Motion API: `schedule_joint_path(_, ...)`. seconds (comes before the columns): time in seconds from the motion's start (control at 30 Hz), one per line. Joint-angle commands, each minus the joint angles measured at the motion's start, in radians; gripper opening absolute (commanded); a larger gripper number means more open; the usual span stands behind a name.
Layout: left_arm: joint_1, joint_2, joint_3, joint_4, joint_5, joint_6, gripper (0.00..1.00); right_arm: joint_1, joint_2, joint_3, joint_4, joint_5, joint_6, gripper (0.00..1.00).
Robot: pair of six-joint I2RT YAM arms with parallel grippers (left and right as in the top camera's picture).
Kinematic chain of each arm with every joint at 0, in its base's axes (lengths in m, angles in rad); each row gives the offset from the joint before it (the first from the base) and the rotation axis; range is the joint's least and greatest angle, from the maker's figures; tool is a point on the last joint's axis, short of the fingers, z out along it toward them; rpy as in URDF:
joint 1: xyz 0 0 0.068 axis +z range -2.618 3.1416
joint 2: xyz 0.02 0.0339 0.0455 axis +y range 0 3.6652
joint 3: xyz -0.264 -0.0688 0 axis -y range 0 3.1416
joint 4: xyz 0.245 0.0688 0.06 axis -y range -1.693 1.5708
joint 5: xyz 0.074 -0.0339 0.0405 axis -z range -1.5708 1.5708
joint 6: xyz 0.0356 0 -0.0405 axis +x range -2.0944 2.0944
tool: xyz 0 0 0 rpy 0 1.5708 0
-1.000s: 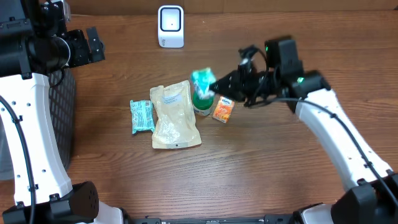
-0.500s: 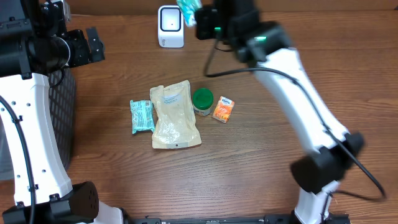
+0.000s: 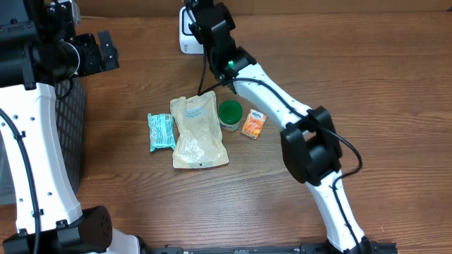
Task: Scan the item barcode
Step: 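Carry the pack to the white scanner and hold it in front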
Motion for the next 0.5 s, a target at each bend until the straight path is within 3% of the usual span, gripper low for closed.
schedule_joint_path(0.0, -0.007, -0.001, -0.003, 0.001, 0.008, 0.022, 0.99, -0.004, 0.060, 0.014, 0.060, 0.027, -0.105, 0.04)
schedule_joint_path(0.23, -0.007, -0.001, -0.003, 0.001, 0.008, 0.023, 0.99, 0.000, 0.139, 0.014, 0.094, -0.059, -0.326, 0.04)
schedule_joint_path(0.47, -0.007, -0.001, -0.003, 0.001, 0.008, 0.023, 1.00, -0.002, 0.154, 0.014, 0.126, -0.085, -0.345, 0.04)
